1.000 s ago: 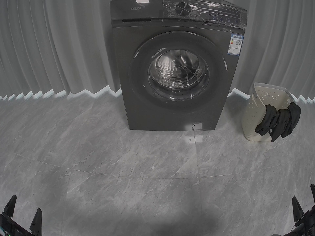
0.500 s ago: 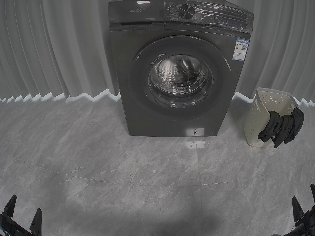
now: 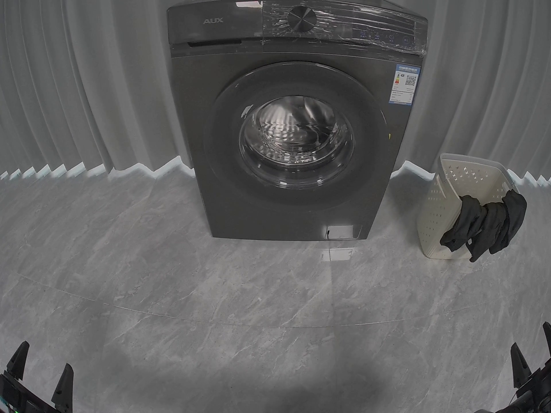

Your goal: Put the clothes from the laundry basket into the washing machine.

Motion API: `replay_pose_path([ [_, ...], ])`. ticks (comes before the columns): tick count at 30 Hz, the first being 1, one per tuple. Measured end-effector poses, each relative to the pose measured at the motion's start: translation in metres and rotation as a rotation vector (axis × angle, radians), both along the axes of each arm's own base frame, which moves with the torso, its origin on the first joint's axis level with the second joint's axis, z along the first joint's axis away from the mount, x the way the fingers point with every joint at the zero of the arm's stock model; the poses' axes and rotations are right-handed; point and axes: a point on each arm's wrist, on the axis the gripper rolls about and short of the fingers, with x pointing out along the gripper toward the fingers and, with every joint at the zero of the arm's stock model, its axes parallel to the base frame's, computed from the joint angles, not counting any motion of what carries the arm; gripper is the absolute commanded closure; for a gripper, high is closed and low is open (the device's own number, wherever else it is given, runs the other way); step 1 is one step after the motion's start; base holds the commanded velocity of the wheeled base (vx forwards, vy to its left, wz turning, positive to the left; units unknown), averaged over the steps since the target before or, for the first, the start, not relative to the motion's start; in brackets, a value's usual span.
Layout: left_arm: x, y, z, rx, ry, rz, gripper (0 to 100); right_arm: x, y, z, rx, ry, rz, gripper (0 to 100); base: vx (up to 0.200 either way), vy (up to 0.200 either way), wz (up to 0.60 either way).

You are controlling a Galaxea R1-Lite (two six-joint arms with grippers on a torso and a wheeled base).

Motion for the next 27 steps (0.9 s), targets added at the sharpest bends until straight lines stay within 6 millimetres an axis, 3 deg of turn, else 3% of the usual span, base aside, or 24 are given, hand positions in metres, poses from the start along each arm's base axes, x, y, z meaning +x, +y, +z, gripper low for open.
replay_pose_path([
  [20,0.0,0.0,0.0,0.0,0.0,0.0,0,0.0,0.0,0.0,0.0,0.0,0.0,0,0.0,-0.2,0.0],
  [23,0.0,0.0,0.0,0.0,0.0,0.0,0,0.0,0.0,0.0,0.0,0.0,-0.001,0,0.0,-0.2,-0.6],
  [27,0.0,0.0,0.0,0.0,0.0,0.0,0,0.0,0.0,0.0,0.0,0.0,-0.001,0,0.0,-0.2,0.0],
])
